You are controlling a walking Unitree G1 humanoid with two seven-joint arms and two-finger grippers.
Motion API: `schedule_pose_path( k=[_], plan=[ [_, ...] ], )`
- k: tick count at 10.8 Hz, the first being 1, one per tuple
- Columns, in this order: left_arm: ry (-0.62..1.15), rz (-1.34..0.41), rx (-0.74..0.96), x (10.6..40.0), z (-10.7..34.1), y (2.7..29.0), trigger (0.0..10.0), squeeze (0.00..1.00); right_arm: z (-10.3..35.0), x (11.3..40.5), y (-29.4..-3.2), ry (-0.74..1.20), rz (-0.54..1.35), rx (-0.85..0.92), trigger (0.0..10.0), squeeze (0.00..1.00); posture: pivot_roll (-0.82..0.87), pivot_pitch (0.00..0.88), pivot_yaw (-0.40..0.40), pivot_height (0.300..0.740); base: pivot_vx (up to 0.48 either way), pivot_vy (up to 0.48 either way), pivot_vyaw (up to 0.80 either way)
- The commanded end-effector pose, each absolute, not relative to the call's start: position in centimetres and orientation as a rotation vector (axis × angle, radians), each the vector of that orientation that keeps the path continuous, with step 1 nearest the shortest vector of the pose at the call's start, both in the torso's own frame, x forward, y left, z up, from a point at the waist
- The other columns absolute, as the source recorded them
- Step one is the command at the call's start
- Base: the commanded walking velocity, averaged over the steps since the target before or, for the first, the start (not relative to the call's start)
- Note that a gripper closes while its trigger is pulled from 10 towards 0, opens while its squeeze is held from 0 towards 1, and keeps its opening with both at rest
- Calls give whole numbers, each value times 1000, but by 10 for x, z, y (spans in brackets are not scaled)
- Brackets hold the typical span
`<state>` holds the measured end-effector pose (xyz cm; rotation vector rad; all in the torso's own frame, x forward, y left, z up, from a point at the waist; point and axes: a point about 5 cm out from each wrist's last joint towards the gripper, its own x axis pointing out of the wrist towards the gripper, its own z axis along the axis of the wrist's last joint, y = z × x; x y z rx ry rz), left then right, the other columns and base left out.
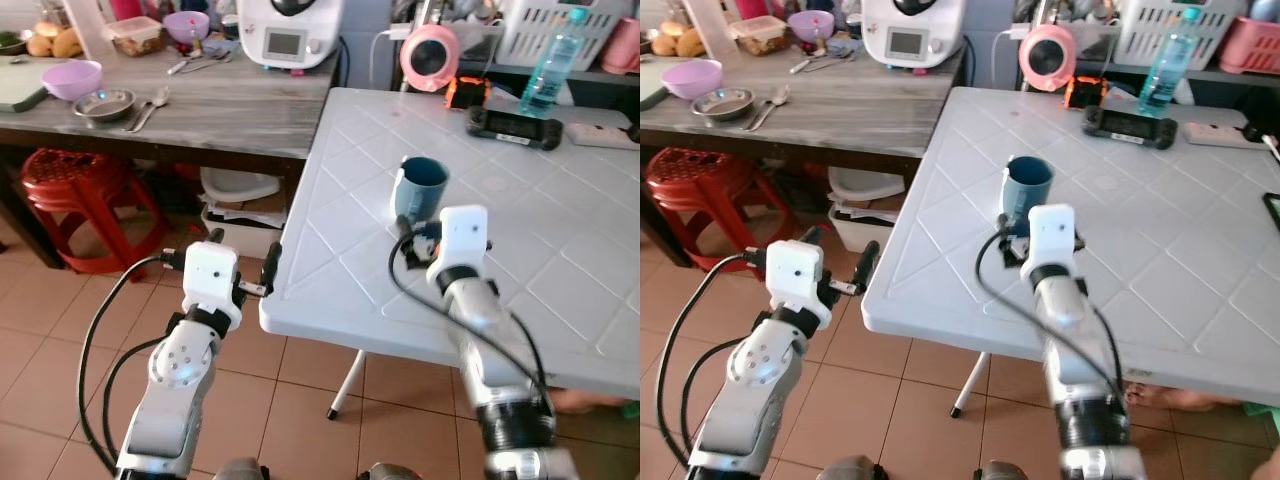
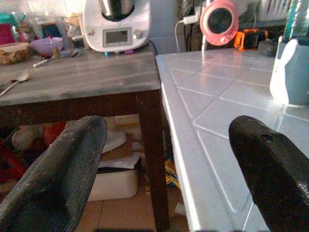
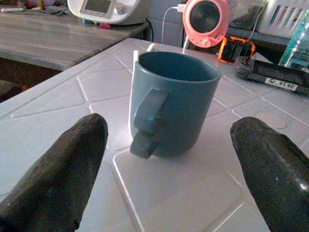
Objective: Setting the table
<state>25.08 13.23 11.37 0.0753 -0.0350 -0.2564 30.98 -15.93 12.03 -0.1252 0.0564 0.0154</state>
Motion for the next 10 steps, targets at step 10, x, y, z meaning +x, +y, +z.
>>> schedule_pose_path(
  k=[10],
  plan=[
    [67, -323, 143, 225, 119, 148, 10000, 0, 133, 328, -159, 50, -32, -82, 10000, 0, 137, 127, 63, 740, 0, 0, 0]
  ],
)
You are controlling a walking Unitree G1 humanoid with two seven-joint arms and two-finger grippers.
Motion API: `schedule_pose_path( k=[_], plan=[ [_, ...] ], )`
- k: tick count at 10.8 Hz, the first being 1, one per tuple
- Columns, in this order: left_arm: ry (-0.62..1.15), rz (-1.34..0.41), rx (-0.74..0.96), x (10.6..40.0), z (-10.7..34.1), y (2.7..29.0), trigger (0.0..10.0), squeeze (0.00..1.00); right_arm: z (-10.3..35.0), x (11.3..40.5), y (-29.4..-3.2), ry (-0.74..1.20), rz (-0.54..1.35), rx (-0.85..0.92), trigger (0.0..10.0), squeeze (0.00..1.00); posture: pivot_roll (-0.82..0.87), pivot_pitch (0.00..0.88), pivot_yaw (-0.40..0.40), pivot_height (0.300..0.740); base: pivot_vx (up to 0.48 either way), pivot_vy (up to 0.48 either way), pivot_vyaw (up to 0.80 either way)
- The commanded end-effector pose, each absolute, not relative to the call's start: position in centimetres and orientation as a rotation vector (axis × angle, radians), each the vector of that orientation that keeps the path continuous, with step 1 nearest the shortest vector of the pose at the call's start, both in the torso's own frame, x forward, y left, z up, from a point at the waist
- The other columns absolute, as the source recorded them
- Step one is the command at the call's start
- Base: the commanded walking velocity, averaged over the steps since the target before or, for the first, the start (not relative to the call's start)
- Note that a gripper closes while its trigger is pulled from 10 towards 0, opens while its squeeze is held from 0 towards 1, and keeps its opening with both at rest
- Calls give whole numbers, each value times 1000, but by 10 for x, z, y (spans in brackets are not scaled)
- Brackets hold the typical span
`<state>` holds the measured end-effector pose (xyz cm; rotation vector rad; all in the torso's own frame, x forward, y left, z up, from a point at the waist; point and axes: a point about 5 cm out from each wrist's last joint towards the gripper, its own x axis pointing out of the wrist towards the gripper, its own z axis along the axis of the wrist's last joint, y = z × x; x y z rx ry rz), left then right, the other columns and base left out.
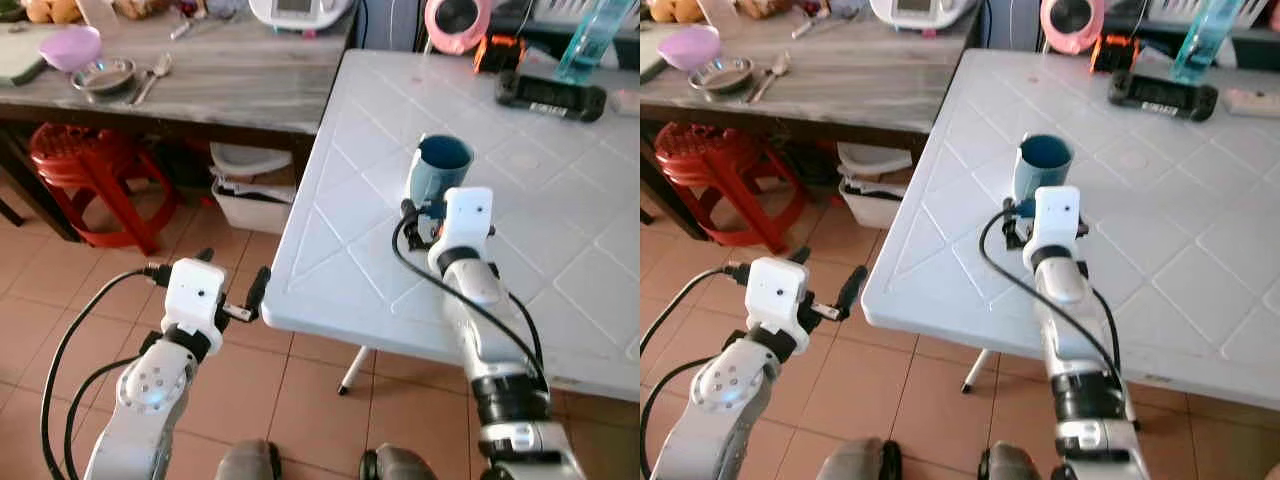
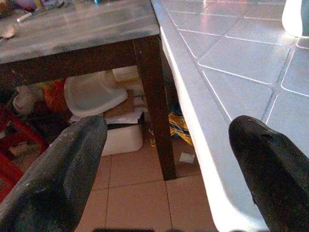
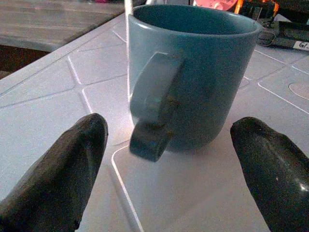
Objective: Setting the table
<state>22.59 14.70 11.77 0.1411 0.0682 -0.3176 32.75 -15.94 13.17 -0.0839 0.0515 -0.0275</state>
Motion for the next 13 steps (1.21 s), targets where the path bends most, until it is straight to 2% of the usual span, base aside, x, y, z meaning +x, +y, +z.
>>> schedule_pose_path(
  k=[1, 2, 13],
  plan=[
    [79, -325, 144, 223, 119, 148, 10000, 0, 134, 332, -163, 50, -54, -72, 3176, 0, 140, 130, 62, 740, 0, 0, 0],
    [91, -323, 144, 221, 119, 150, 10000, 0, 140, 335, -163, 28, -48, -70, 0, 0, 142, 142, 61, 740, 0, 0, 0],
    [107, -304, 145, 230, 116, 148, 10000, 0, 149, 348, -168, -12, -48, -111, 0, 0, 135, 110, 47, 740, 0, 0, 0]
  ],
)
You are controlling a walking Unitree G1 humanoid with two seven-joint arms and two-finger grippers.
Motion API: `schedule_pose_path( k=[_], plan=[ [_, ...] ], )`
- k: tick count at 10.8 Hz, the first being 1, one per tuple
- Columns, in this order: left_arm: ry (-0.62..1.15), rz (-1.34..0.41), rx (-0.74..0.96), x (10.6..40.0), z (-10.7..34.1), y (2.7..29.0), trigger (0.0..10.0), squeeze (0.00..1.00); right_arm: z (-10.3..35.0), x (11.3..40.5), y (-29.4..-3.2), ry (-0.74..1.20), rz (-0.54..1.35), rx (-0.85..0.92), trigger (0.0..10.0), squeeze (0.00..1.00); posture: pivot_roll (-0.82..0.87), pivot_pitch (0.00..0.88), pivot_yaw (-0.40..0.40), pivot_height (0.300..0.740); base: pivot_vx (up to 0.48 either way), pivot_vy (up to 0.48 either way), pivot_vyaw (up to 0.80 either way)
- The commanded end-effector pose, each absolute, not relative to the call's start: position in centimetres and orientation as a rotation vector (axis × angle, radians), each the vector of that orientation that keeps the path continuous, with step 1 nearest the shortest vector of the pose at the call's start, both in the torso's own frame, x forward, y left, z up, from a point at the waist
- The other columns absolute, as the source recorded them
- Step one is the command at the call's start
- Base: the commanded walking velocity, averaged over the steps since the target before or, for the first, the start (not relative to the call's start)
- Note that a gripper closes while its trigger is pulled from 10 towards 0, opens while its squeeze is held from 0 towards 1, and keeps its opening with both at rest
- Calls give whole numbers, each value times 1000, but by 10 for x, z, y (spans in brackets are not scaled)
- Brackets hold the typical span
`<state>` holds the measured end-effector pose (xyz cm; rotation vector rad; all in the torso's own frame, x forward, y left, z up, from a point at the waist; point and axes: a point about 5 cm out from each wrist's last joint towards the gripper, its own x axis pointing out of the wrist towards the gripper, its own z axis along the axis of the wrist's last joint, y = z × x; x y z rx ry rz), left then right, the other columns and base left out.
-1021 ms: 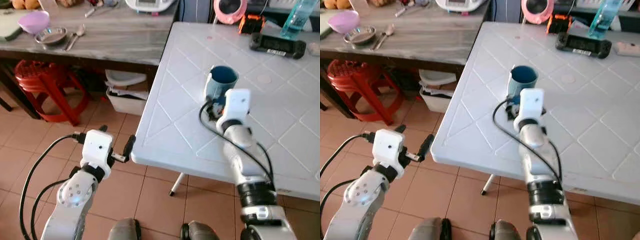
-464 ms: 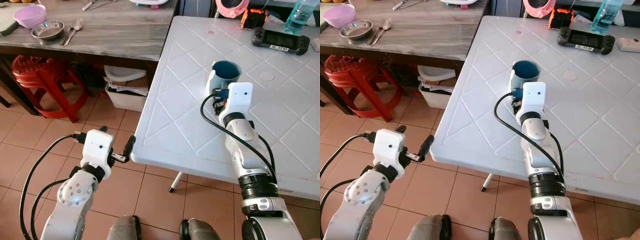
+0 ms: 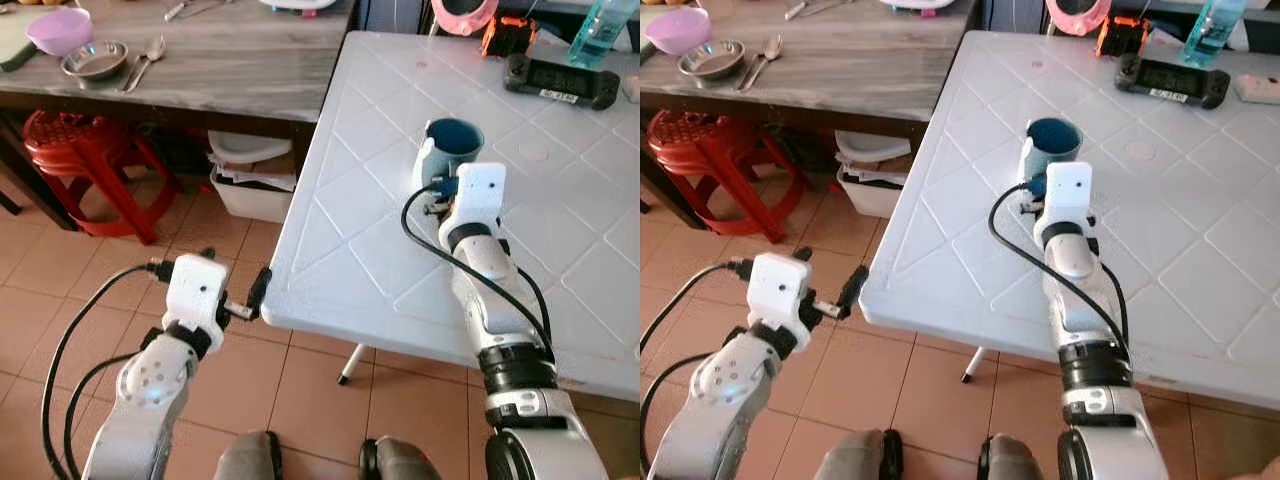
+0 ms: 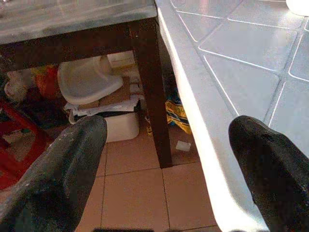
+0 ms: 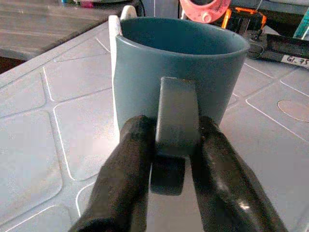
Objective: Setting the table
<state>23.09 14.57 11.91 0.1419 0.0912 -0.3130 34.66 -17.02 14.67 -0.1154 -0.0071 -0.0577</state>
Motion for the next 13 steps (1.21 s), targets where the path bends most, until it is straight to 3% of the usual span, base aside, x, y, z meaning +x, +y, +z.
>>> schedule_pose_path(
  k=[1, 6, 8, 13],
  plan=[
    [99, -295, 146, 231, 116, 148, 10000, 0, 150, 348, -167, -21, -47, -108, 0, 0, 132, 101, 44, 740, 0, 0, 0],
    [61, -203, 138, 248, 112, 146, 10000, 0, 153, 341, -159, -67, -9, -99, 0, 0, 95, 12, 21, 740, 0, 0, 0],
    [27, -168, 112, 257, 114, 145, 10000, 0, 150, 320, -149, -88, 43, -41, 10000, 0, 77, 0, 4, 740, 0, 240, 0],
    [-58, -76, 73, 286, 121, 142, 10000, 0, 156, 302, -156, -154, 43, -50, 10000, 0, 13, 0, 16, 740, 0, 480, 0]
  ],
)
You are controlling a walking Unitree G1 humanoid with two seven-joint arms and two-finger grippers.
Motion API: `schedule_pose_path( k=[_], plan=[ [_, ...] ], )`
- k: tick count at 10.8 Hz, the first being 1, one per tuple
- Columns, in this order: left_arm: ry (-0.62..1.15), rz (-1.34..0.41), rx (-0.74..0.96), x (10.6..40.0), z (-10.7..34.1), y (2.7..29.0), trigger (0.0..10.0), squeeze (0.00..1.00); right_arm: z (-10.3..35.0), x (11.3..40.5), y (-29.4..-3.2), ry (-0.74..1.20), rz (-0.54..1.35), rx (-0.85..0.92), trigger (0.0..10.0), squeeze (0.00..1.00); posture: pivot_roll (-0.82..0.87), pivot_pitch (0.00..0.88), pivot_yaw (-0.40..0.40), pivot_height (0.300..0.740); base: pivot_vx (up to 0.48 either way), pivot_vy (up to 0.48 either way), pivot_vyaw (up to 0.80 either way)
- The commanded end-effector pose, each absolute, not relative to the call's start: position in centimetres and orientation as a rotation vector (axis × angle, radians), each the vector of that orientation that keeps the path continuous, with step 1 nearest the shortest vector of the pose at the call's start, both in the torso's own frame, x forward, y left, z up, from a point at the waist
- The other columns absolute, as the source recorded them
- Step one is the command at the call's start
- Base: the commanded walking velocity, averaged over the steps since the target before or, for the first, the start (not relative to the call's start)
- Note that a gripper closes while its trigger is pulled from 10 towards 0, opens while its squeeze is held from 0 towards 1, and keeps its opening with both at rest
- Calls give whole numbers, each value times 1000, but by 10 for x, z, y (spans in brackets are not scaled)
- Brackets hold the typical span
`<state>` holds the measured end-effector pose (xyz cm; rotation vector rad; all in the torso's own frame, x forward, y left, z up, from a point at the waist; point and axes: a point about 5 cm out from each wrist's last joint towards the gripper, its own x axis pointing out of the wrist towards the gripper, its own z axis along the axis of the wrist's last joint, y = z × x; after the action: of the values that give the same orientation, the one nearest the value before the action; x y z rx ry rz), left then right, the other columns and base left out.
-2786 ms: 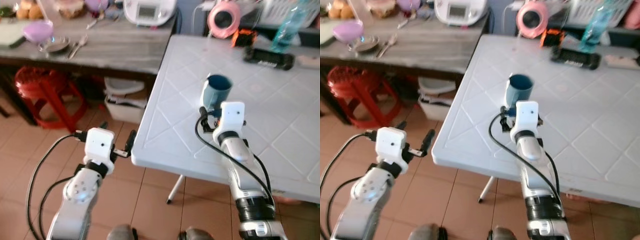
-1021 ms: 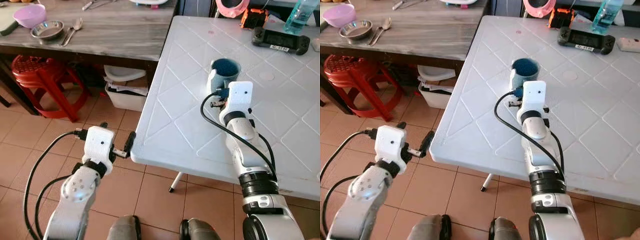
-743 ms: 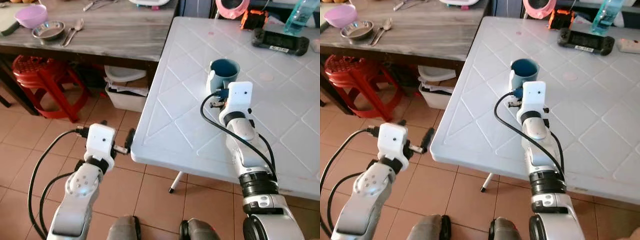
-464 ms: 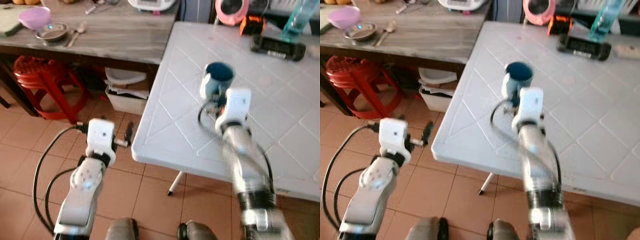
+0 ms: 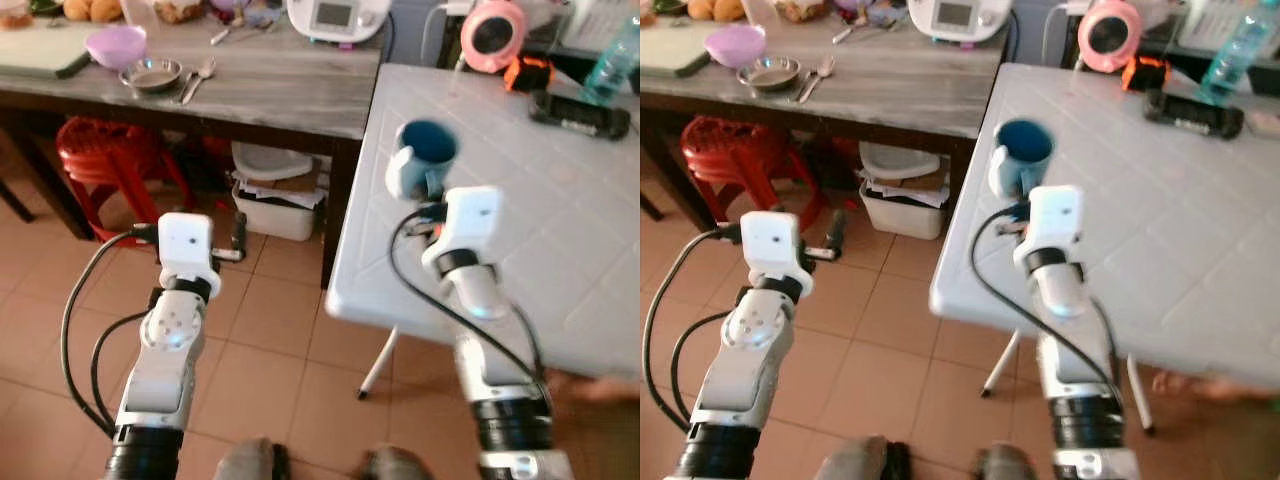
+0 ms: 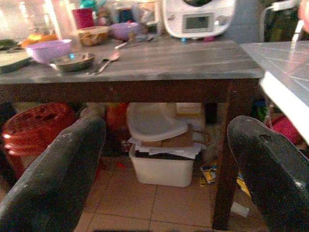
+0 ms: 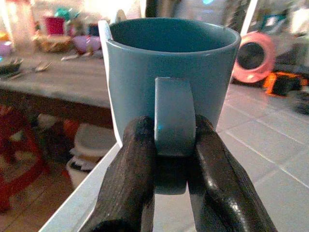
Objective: Setting the table
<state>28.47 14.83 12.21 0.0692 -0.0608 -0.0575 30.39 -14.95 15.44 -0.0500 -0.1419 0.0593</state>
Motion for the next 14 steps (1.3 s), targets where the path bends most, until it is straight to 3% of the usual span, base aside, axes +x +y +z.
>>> schedule_pose_path(
  k=[1, 4, 8, 14],
  plan=[
    [-70, -92, 77, 285, 121, 141, 10000, 0, 154, 299, -154, -155, 46, -47, 10000, 0, 17, 0, 17, 740, 0, 480, 0],
    [-73, -96, 113, 285, 119, 141, 10000, 0, 151, 299, -152, -137, 39, -39, 10000, 0, 22, 0, 24, 740, 0, 462, 0],
    [-77, -116, 144, 284, 117, 140, 10000, 0, 154, 305, -152, -143, 42, -56, 10000, 0, 23, 0, 15, 740, 332, 337, -239],
    [-83, -129, 148, 283, 117, 136, 10000, 0, 155, 307, -146, -152, 60, -71, 10000, 0, 25, 0, 14, 740, 472, 0, 0]
  ],
)
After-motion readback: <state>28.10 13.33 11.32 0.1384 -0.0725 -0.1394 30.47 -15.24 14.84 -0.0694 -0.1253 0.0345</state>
